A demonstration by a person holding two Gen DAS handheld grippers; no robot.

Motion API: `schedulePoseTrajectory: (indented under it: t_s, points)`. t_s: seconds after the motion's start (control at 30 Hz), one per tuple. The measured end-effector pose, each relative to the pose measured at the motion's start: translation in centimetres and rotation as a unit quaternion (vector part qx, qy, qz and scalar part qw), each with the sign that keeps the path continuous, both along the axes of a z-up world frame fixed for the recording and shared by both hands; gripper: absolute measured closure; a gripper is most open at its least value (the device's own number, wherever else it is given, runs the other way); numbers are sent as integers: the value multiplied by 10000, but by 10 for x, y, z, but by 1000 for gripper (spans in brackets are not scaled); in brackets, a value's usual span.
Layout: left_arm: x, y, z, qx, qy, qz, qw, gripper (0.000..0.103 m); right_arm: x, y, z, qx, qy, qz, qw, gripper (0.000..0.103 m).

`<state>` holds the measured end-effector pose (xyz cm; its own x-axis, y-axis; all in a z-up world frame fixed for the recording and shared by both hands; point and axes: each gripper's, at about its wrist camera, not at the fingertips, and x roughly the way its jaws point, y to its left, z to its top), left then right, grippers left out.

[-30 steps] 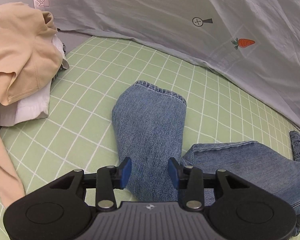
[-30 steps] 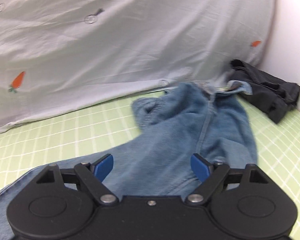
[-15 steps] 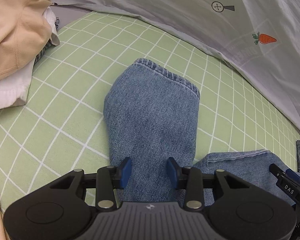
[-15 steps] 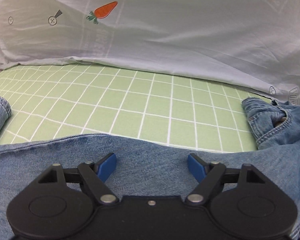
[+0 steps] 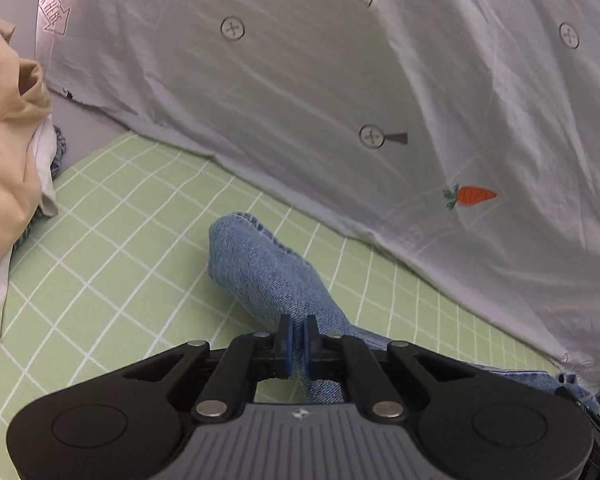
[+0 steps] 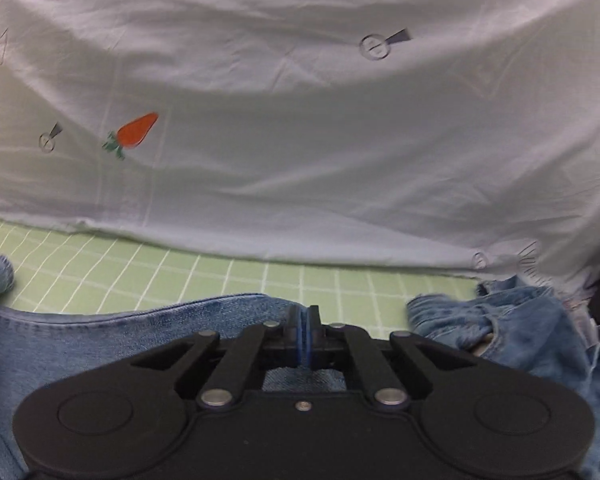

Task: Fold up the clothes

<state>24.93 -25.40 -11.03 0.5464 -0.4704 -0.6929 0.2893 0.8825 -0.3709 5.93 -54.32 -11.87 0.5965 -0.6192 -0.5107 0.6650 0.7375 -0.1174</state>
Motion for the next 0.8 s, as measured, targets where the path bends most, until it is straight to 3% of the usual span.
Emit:
schedulePoseTrajectory:
  t_s: [0.07,0.13,0.17,0.2,0.27,0.43,0.57,0.73,0.8]
  points:
    - [1,5,10,-10,-211,145,9997,103,-11,-10,11,-15,-173,-388,9991,101]
    - [5,13,3,154,-85,319,9993,103,-16,-19,7,94,-32,-448,9989,97]
    - [7,20,-6,217,135,439,9987,103,-16,-19,1,93,145,-469,9988,88]
    - [7,28,-14,242,353,536,9976,103,-16,-17,-6,81,357,-511,9980,71]
    - [2,41,-27,306,636,653,9954,103,-18,-8,-16,82,567,-617,9964,57]
    - [-13,48,-48,798,895,469,9917,101,-15,20,-26,548,333,-275,9976,60]
    - [-22,44,-62,945,1132,303,9886,97,20,44,-27,801,218,326,9960,72]
    - [-35,32,-65,1012,1144,15,9883,95,68,71,-20,1193,-120,1036,9874,71]
    - [-38,29,-66,1004,1168,-45,9881,95,87,81,-19,1316,-190,1339,9820,65]
